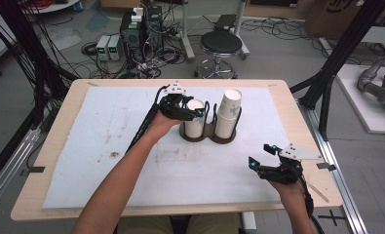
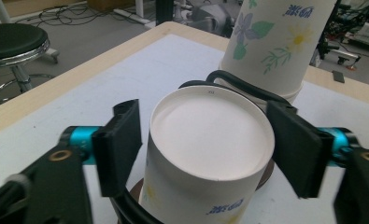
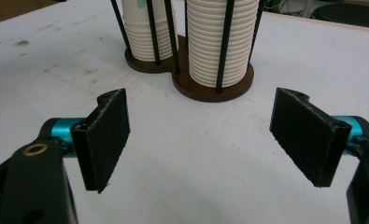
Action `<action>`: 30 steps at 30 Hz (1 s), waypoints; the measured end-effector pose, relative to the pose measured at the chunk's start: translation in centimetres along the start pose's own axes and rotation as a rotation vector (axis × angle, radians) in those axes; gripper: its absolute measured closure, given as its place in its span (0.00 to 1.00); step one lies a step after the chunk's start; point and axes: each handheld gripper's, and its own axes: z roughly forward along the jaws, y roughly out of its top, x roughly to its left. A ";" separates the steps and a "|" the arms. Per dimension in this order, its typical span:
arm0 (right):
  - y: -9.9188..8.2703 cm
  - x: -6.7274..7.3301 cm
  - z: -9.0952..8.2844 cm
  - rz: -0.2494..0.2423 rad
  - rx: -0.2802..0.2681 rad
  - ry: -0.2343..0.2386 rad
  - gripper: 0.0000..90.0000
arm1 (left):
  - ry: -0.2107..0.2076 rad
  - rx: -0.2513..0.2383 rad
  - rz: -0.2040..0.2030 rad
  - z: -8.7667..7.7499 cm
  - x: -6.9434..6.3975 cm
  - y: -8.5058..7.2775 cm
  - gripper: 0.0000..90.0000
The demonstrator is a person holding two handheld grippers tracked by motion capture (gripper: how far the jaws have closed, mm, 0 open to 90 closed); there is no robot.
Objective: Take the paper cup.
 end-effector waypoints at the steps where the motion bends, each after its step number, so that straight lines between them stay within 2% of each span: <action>1: 0.0 0.0 0.0 0.001 0.001 0.000 0.23 | 0.004 0.001 0.003 0.0 0.0 0.0 0.39; 3: 0.0 0.0 0.0 0.001 0.001 0.000 0.23 | 0.004 -0.001 0.005 -0.1 -0.1 0.1 0.39; 13: 0.1 0.2 0.1 -0.003 -0.001 0.002 0.23 | 0.026 -0.098 -0.023 -1.9 -0.1 1.7 0.40; 16: 0.1 0.2 0.1 -0.005 0.000 0.004 0.23 | 0.014 -0.093 -0.018 -2.4 -0.2 2.5 0.41; 18: 0.1 0.3 0.1 -0.005 0.000 0.003 0.23 | 0.025 -0.126 -0.020 -2.8 -0.3 3.1 0.41; 20: 0.1 0.3 0.0 -0.001 0.001 0.001 0.23 | 0.026 -0.163 -0.045 -3.5 -0.1 3.6 0.41; 21: 0.1 0.3 0.0 -0.001 0.001 0.001 0.23 | 0.026 -0.163 -0.045 -3.5 -0.1 3.6 0.41; 28: 0.1 0.3 0.0 0.002 -0.004 0.004 0.23 | -0.026 -0.305 -0.092 -5.8 -0.2 4.2 0.41; 30: 0.1 0.3 0.0 -0.001 -0.005 0.003 0.23 | -0.036 -0.331 -0.086 -6.9 -0.3 4.4 0.41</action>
